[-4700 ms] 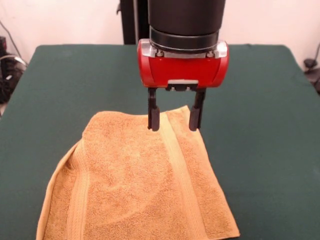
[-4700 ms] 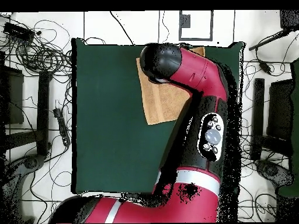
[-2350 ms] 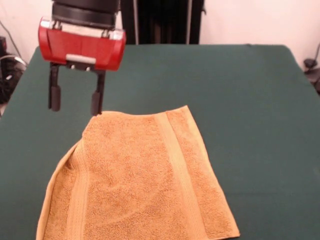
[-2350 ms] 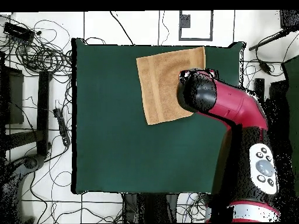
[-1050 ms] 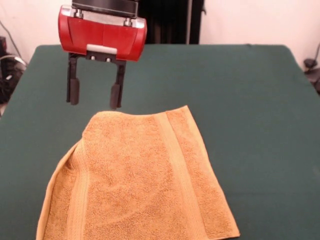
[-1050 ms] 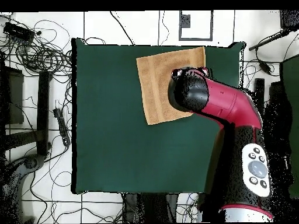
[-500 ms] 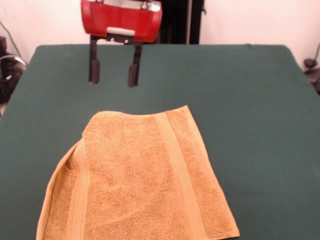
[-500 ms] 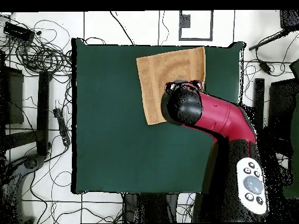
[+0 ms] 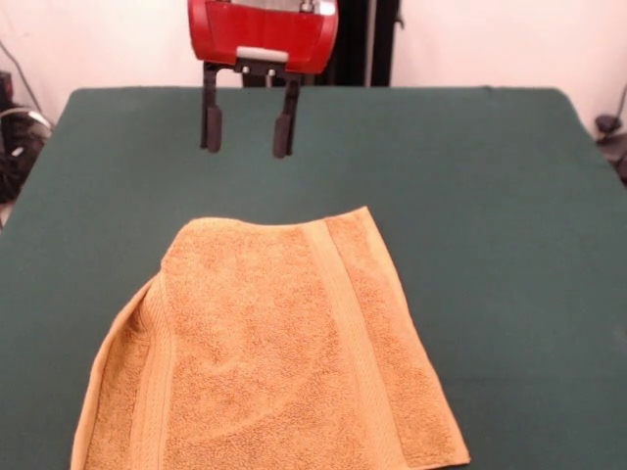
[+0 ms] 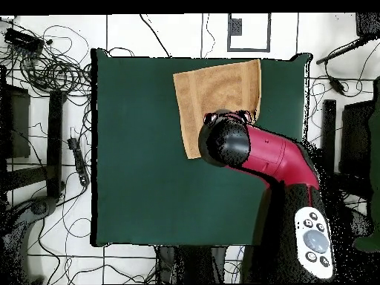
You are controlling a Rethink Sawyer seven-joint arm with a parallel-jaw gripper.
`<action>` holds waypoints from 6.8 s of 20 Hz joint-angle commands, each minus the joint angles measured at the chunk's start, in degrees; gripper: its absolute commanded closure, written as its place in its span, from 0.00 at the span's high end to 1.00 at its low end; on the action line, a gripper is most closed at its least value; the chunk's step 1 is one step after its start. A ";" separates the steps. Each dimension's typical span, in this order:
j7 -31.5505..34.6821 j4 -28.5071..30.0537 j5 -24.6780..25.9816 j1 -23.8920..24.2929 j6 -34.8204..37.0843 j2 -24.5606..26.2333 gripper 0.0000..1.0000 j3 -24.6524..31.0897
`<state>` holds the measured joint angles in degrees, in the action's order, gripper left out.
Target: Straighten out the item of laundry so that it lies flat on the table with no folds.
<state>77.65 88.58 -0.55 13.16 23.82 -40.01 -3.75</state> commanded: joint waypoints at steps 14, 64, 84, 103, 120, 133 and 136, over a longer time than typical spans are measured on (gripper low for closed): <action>14.45 7.38 -1.04 -1.63 -5.72 9.06 1.00 3.15; 13.91 5.01 -1.03 -3.62 -15.84 18.25 1.00 2.24; 13.44 1.14 -1.90 -3.85 -22.34 27.00 1.00 2.95; 19.76 9.57 -8.53 -13.18 -13.70 15.37 1.00 -1.31; 19.85 9.37 -21.34 -20.48 -9.57 15.87 1.00 -5.03; 9.79 14.54 -18.57 -4.63 -7.01 5.63 1.00 0.92; 8.57 15.42 -17.08 -2.63 -7.64 5.03 1.00 2.33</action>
<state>77.65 96.67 -18.55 7.59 9.24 -33.06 -9.52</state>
